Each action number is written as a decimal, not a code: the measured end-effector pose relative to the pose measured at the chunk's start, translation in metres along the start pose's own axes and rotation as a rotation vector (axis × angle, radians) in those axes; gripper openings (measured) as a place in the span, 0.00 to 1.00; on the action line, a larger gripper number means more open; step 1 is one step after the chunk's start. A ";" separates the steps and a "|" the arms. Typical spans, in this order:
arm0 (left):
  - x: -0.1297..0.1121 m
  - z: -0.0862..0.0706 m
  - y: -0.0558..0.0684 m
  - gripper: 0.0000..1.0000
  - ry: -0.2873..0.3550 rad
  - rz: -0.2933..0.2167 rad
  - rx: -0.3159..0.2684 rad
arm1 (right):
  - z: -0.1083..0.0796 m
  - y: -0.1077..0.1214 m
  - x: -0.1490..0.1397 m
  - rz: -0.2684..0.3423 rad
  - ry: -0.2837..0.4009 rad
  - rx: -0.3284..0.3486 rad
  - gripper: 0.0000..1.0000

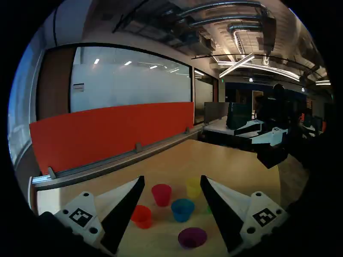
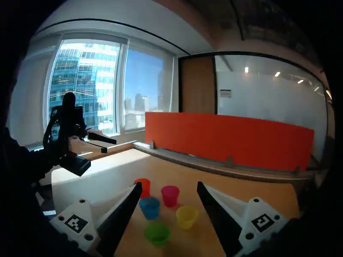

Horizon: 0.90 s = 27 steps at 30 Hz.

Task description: Pour water

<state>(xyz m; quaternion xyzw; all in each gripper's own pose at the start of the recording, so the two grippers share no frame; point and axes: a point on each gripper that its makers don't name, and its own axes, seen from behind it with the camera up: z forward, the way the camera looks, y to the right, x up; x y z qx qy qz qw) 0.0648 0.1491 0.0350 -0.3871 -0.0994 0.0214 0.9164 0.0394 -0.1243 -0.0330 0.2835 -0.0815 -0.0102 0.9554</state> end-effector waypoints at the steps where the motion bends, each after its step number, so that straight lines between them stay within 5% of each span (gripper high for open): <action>1: -0.003 0.003 0.000 0.97 -0.009 -0.002 -0.009 | 0.001 -0.001 -0.004 0.001 -0.007 0.003 0.99; 27: -0.086 0.047 0.010 0.97 -0.231 0.023 -0.121 | 0.021 -0.024 -0.091 0.005 -0.143 0.045 0.99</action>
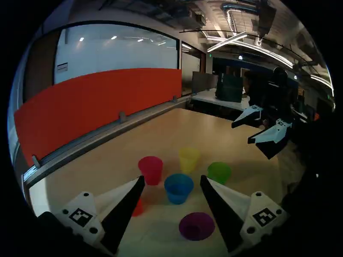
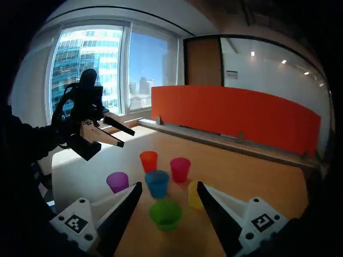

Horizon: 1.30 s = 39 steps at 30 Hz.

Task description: Pour water

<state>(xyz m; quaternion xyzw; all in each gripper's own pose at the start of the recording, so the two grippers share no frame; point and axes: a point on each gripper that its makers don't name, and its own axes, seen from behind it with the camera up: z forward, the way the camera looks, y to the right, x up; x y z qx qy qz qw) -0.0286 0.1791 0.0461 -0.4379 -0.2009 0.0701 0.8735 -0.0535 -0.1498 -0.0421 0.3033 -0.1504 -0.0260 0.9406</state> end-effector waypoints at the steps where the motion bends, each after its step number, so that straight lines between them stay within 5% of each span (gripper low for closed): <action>1: -0.003 0.003 0.001 0.97 -0.011 0.003 -0.004 | 0.001 0.000 -0.002 0.002 -0.003 0.001 0.99; 15: -0.048 0.037 0.014 0.97 -0.158 0.030 -0.053 | 0.012 0.004 -0.023 0.011 -0.025 0.006 0.99; 39: -0.084 0.093 0.023 0.97 -0.314 0.065 -0.104 | 0.010 0.014 -0.043 0.036 -0.043 0.000 0.99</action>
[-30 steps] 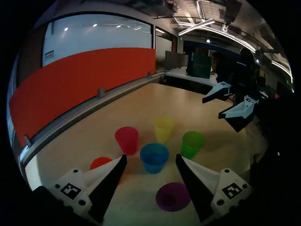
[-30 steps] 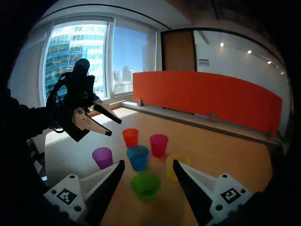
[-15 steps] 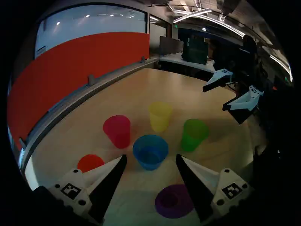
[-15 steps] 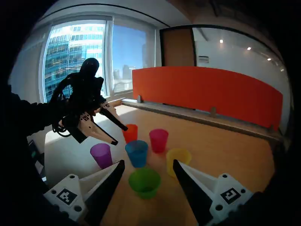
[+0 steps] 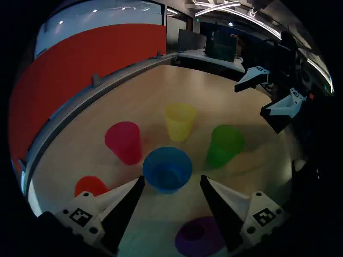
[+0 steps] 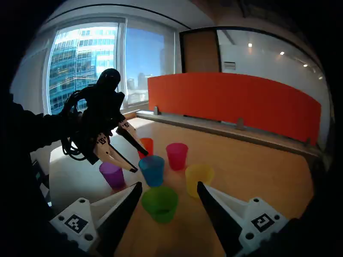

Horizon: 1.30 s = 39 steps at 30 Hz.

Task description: Pour water

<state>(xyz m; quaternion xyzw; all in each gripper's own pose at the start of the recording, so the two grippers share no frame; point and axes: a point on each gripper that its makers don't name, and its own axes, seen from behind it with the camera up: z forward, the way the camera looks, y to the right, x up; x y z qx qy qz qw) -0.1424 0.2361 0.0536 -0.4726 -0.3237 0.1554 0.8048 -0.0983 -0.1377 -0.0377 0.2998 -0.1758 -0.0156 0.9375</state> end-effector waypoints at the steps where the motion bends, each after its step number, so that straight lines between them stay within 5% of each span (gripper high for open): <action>1: 0.000 0.002 -0.001 0.97 -0.003 0.001 0.002 | 0.000 0.001 0.000 0.000 0.000 -0.001 0.99; 39: -0.002 0.037 -0.012 0.94 -0.005 -0.008 0.033 | 0.006 0.010 -0.002 0.023 -0.002 -0.009 0.99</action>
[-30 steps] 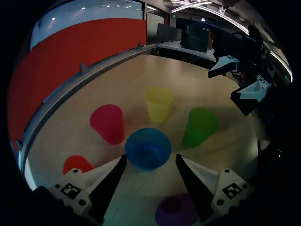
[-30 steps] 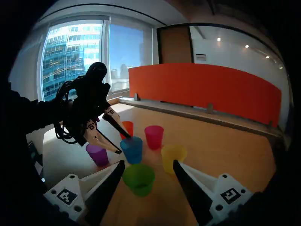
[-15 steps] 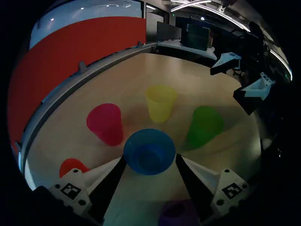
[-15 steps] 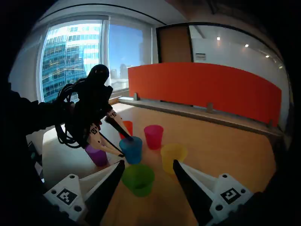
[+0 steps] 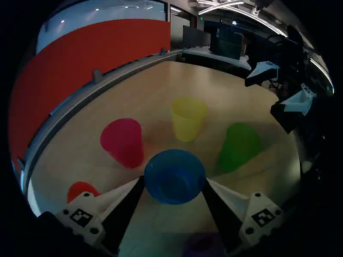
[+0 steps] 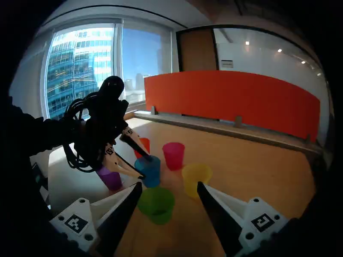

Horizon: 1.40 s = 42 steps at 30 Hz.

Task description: Pour water

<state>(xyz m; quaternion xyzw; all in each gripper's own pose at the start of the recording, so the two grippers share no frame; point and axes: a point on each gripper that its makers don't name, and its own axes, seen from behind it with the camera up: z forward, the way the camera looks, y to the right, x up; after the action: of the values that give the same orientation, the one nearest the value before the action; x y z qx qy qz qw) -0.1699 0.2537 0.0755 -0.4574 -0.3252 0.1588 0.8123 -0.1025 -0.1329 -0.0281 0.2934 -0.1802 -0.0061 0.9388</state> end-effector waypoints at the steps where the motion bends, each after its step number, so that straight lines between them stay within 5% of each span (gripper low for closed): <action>1: 0.001 0.000 0.001 0.91 0.004 -0.003 -0.002 | 0.000 0.000 0.000 0.000 0.000 0.000 0.99; 18: 0.007 -0.011 0.000 0.87 0.048 -0.017 0.007 | -0.001 -0.001 0.000 -0.006 -0.004 -0.001 0.99; 42: 0.070 -0.096 -0.010 0.87 0.310 -0.052 0.083 | 0.007 -0.012 -0.015 -0.046 -0.056 0.011 0.99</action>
<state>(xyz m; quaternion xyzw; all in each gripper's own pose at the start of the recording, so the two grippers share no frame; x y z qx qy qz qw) -0.0542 0.2257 0.0750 -0.4341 -0.2009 0.0787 0.8746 -0.1181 -0.1452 -0.0349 0.3025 -0.1996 -0.0351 0.9314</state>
